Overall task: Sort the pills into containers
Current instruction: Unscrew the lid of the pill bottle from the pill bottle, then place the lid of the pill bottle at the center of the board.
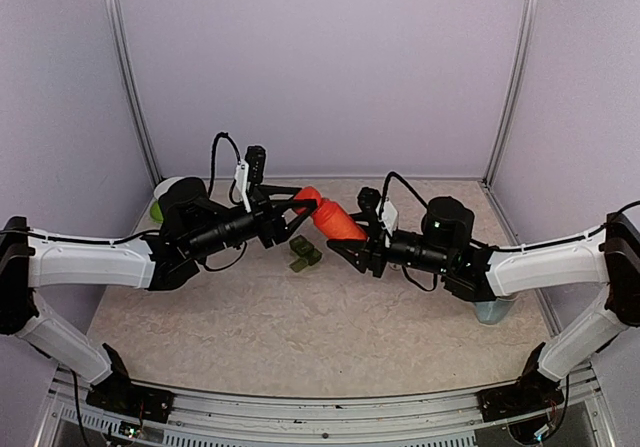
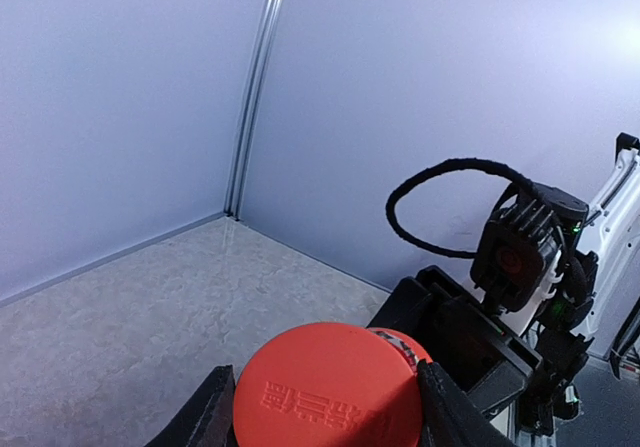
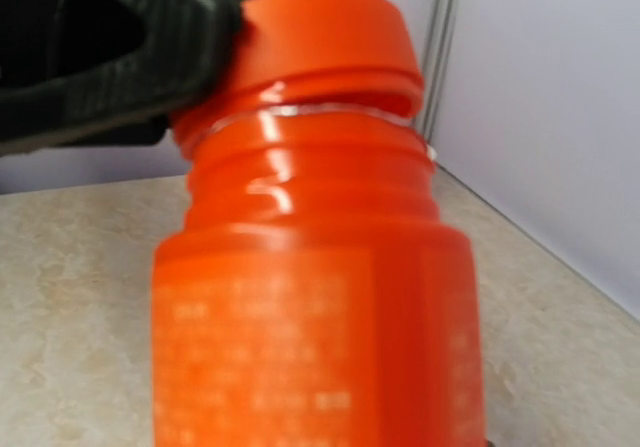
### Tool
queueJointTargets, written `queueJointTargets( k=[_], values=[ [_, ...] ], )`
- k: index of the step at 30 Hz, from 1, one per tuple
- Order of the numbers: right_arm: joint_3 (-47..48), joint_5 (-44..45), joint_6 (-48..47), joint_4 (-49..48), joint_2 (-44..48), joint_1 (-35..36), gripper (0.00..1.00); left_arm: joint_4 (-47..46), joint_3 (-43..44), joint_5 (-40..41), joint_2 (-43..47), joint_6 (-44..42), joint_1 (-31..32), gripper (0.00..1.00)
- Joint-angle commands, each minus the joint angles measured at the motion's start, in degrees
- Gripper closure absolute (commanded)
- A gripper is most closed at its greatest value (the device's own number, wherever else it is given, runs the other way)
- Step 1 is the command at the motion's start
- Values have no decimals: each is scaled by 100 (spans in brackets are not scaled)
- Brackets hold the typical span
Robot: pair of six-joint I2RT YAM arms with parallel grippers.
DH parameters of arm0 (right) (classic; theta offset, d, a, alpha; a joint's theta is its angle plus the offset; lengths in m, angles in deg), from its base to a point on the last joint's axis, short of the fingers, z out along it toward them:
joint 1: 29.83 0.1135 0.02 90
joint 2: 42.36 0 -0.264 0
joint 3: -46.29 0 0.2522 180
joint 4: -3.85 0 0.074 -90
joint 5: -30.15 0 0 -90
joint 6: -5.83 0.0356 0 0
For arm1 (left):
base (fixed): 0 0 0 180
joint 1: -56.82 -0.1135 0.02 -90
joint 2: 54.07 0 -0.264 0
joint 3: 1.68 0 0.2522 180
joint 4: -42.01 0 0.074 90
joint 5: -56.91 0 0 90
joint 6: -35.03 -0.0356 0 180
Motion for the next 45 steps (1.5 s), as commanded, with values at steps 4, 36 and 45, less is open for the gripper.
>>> queueJointTargets(
  k=[4, 36, 45],
  values=[
    [-25, 314, -64, -385, -245, -48, 72, 255, -29, 542, 287, -67, -269, 47],
    [-160, 124, 120, -349, -481, -401, 72, 579, -1222, 2468, -981, -141, -1202, 48],
    [-191, 86, 126, -356, -457, -430, 72, 655, -1173, 2857, -1652, 50, -1316, 48]
  ],
)
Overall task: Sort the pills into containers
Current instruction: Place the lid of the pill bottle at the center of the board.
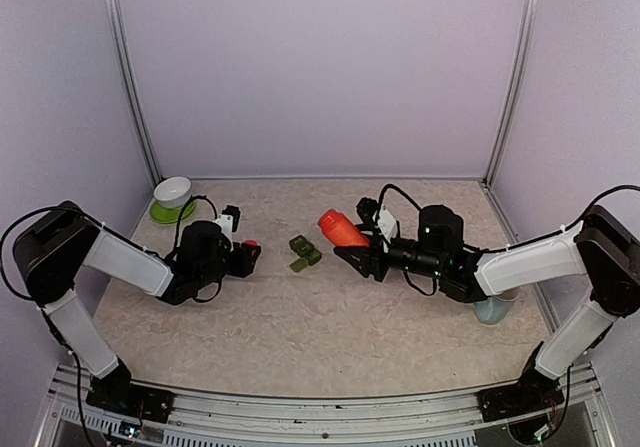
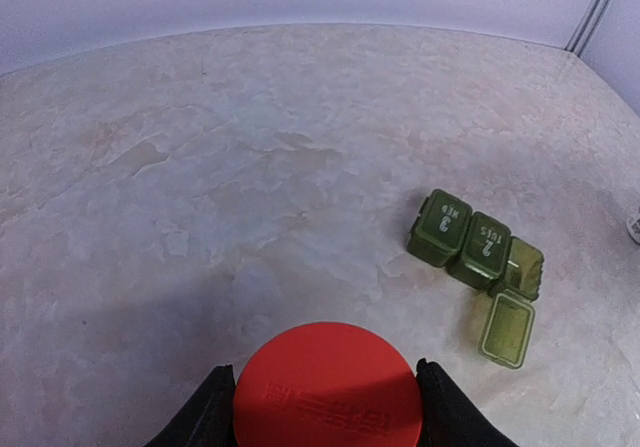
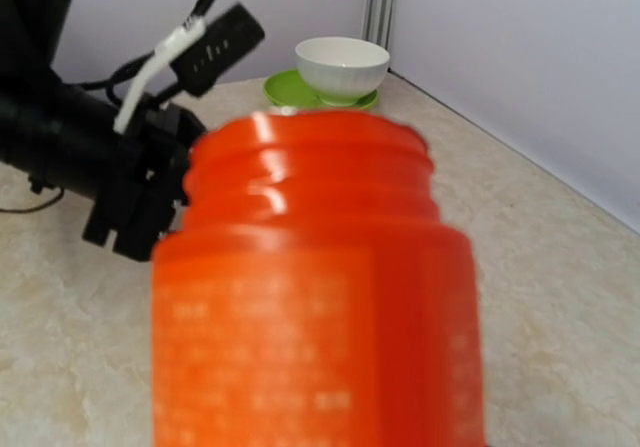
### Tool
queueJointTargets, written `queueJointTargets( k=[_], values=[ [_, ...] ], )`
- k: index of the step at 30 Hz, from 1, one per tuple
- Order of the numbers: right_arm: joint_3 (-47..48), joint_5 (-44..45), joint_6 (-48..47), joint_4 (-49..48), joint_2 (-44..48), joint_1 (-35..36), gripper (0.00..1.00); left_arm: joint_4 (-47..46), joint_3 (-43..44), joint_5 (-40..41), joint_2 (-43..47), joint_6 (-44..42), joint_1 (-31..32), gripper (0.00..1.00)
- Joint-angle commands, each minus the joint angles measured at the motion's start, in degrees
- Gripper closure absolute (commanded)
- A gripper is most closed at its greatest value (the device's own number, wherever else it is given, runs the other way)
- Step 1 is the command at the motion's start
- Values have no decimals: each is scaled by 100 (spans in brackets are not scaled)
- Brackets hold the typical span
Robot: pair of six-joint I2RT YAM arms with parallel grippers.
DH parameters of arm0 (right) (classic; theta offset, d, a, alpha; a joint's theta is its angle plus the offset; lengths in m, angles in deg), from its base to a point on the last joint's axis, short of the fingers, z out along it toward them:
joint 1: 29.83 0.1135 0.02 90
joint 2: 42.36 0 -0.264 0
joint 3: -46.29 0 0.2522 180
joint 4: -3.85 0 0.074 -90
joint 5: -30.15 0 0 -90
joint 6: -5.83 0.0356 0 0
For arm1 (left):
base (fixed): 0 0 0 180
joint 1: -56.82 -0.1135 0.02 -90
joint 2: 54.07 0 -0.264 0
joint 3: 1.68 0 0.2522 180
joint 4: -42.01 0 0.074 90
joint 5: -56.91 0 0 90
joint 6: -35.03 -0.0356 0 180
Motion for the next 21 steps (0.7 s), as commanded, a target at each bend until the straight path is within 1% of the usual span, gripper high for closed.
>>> queueJointTargets(
  k=[1, 5, 15, 18, 21],
  values=[
    [-36, -56, 42, -206, 148, -67, 72, 25, -8, 341, -359, 105, -31, 48],
    [-45, -80, 41, -197, 169, -79, 72, -114, -11, 437, -586, 148, -36, 48],
    [-89, -97, 41, -197, 208, -129, 72, -72, 126, 576, -958, 178, -33, 47],
    [-82, -110, 51, -197, 214, -137, 72, -64, 138, 612, -991, 188, -35, 45],
    [-89, -110, 58, -200, 211, -152, 72, -38, 157, 604, -993, 185, -40, 41]
  ],
)
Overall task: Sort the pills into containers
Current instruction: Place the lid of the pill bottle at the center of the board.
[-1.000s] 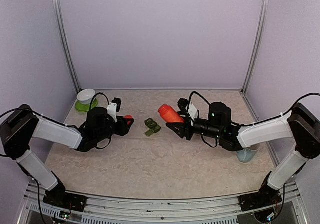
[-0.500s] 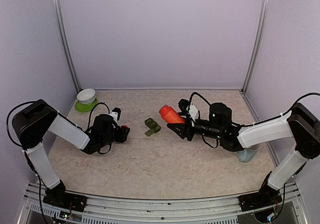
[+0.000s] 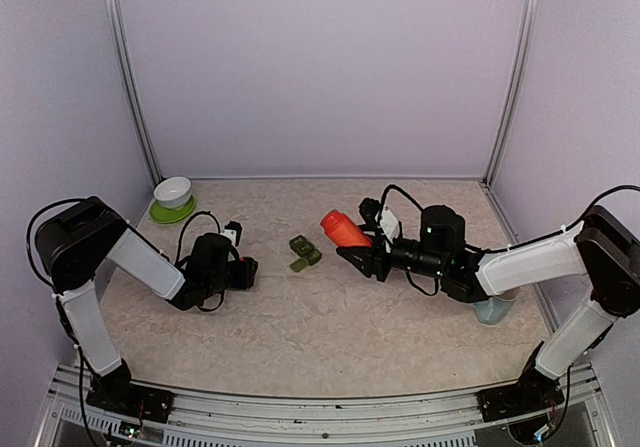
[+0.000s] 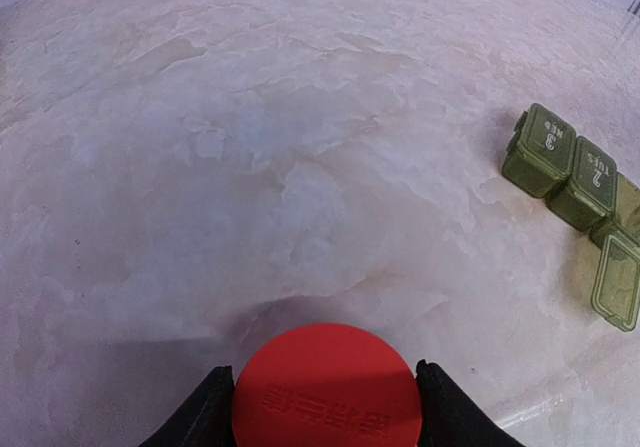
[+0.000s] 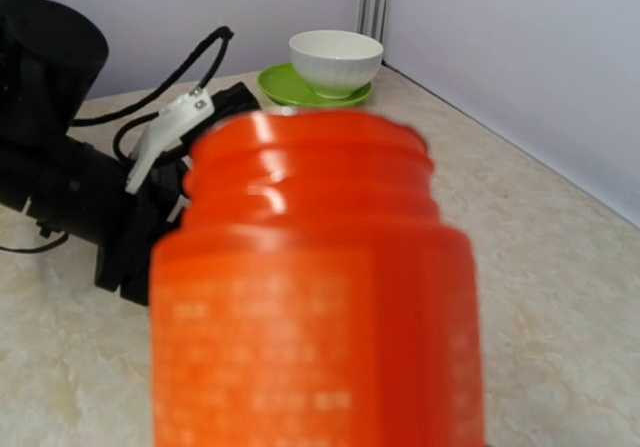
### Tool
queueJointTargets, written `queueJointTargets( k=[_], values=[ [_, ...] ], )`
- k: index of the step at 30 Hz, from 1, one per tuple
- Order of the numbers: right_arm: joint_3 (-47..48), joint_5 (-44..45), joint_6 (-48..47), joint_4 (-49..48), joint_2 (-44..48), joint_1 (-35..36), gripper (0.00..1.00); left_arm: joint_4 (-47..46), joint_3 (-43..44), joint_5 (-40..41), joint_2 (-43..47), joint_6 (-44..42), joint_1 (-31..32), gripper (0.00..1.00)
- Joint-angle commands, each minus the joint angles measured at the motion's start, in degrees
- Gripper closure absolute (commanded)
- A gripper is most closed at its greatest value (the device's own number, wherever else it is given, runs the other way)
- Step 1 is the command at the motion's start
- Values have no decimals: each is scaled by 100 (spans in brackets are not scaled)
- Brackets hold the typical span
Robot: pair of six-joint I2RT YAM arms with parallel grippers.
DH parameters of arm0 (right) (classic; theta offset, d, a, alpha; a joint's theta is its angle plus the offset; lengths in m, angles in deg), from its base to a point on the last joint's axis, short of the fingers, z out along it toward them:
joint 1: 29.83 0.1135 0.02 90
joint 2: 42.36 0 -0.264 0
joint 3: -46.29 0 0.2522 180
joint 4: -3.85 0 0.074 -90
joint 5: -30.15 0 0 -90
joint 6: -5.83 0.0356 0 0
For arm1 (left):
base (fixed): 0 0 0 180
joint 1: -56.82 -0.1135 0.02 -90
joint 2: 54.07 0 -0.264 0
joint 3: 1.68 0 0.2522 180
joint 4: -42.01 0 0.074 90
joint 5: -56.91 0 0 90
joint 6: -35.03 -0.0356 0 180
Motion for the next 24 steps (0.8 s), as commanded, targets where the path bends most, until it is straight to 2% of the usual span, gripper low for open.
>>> queueJointTargets(
  k=[1, 9, 15, 21, 24],
  values=[
    [-29, -64, 58, -197, 191, -63, 72, -36, 120, 114, -53, 27, -28, 39],
    [-20, -112, 110, -199, 144, -97, 71, 40, 118, 94, 298, -37, -33, 21],
    [53, -180, 163, -101, 78, -132, 71, 159, 428, -383, 598, -368, -37, 2],
    [90, -163, 179, 72, 95, -142, 71, 303, 1205, -1552, 305, -1084, -107, 1],
    [84, -160, 194, 129, 110, -142, 71, 142, 1533, -2486, 107, -1230, -296, 1]
  ],
)
